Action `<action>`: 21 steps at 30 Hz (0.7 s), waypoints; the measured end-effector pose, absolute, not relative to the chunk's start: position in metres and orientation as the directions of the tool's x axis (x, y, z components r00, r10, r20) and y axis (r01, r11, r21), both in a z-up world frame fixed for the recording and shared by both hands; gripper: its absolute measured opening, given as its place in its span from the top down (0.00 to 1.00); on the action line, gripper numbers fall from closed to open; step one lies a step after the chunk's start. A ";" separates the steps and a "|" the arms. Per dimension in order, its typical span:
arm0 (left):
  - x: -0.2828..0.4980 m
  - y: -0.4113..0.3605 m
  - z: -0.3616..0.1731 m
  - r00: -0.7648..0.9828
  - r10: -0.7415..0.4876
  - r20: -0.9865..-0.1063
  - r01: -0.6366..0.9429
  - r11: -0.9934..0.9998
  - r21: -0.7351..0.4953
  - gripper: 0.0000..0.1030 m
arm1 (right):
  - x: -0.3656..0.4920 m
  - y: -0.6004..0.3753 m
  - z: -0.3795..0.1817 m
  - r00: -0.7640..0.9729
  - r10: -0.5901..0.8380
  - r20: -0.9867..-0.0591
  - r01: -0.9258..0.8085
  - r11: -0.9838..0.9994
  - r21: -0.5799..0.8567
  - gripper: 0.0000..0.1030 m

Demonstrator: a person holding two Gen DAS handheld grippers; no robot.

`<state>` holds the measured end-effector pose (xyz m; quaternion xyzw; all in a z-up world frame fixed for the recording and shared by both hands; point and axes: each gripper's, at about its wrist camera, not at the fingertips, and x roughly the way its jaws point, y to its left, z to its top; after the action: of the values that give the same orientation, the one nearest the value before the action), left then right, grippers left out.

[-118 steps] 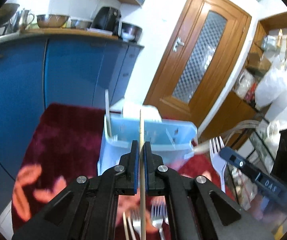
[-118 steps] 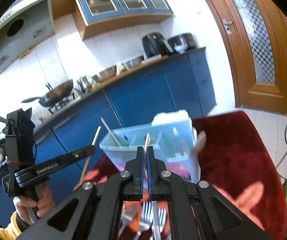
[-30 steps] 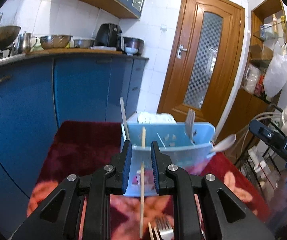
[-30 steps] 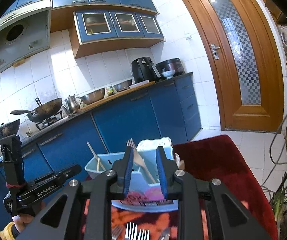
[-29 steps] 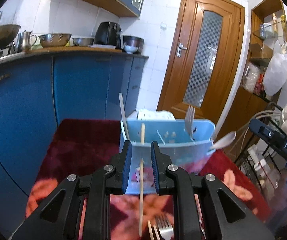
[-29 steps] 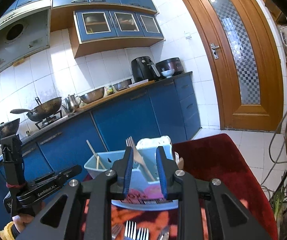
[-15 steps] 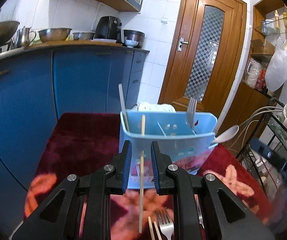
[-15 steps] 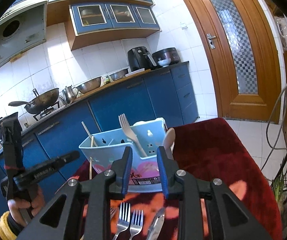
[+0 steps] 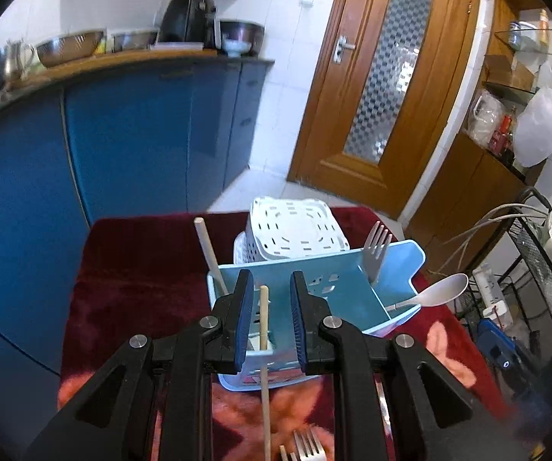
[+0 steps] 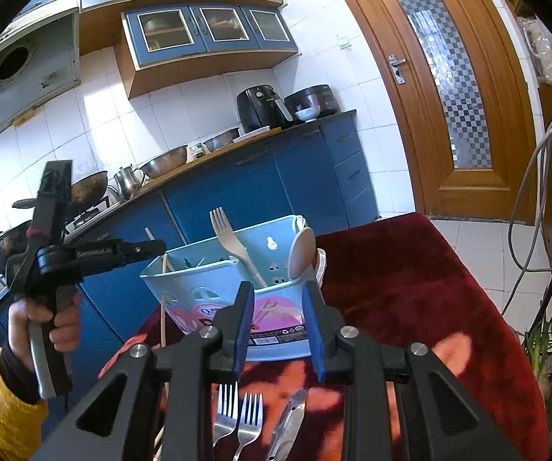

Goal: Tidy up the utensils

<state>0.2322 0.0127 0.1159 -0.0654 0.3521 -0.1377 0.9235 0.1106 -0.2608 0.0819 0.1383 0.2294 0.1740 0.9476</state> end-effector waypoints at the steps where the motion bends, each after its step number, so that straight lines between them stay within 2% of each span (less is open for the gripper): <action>1: 0.237 0.013 0.114 0.698 -0.311 -0.645 0.209 0.950 -0.232 0.82 | 0.111 -0.261 0.081 0.834 0.393 -0.387 -0.266 0.901 0.342 0.72; 8: 0.250 0.009 0.103 0.656 -0.323 -0.682 0.216 0.946 -0.240 0.83 | 0.116 -0.262 0.076 0.831 0.394 -0.393 -0.262 0.900 0.349 0.72; 9: 0.251 0.007 0.101 0.651 -0.325 -0.686 0.219 0.946 -0.240 0.84 | 0.115 -0.262 0.076 0.831 0.394 -0.393 -0.261 0.900 0.349 0.72; 11: 0.252 0.005 0.098 0.645 -0.326 -0.691 0.223 0.945 -0.238 0.93 | 0.116 -0.262 0.075 0.831 0.391 -0.396 -0.259 0.901 0.347 0.72; 13: 0.253 0.004 0.098 0.650 -0.311 -0.694 0.220 0.950 -0.221 0.97 | 0.116 -0.262 0.074 0.830 0.390 -0.398 -0.257 0.902 0.348 0.72; 21: 0.251 0.009 0.107 0.695 -0.300 -0.653 0.215 0.954 -0.209 0.98 | 0.119 -0.262 0.070 0.827 0.390 -0.405 -0.253 0.901 0.353 0.72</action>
<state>0.2510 0.0090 0.1069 -0.0583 0.3644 -0.1402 0.9188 0.1192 -0.2621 0.0703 0.1434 0.2400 0.1701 0.9449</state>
